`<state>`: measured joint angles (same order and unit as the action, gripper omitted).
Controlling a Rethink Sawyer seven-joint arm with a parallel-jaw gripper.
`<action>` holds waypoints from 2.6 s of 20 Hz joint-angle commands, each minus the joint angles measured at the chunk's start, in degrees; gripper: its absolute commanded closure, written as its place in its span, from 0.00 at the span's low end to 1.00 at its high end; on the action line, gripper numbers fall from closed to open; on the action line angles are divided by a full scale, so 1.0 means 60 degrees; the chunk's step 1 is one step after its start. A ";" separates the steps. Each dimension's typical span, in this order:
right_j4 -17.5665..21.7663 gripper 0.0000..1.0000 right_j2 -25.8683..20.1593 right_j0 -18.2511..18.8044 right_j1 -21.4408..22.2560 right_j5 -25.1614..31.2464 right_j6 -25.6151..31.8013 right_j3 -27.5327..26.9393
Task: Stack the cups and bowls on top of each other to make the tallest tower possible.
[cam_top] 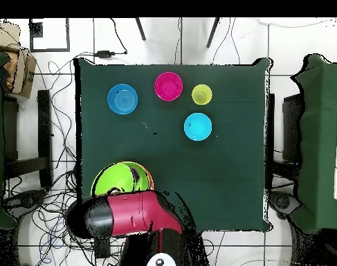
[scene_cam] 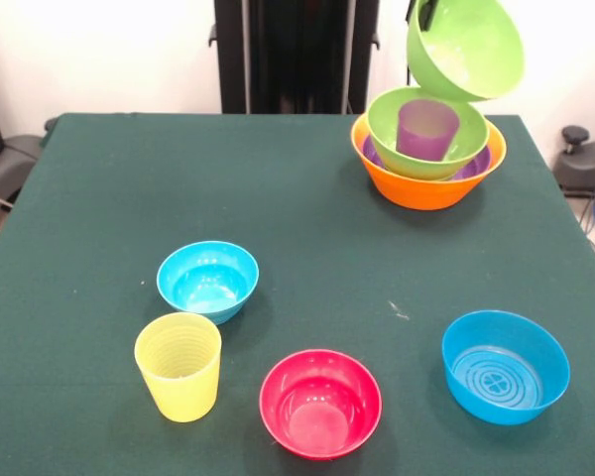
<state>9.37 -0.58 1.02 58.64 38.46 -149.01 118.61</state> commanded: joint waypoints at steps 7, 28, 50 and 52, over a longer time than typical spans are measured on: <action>0.0205 1.00 -0.1068 0.0640 -0.1116 0.0618 0.0904 -0.1322; 0.0388 1.00 -0.0896 0.0617 -0.1687 -0.0061 0.0781 -0.1448; 0.0385 0.00 -0.0852 0.0700 -0.1007 -0.0469 0.0727 -0.0597; 0.0339 0.00 -0.1004 0.0886 -0.1053 -0.0413 0.0976 -0.0537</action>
<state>9.38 -1.32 4.61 53.54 38.27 -149.01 111.85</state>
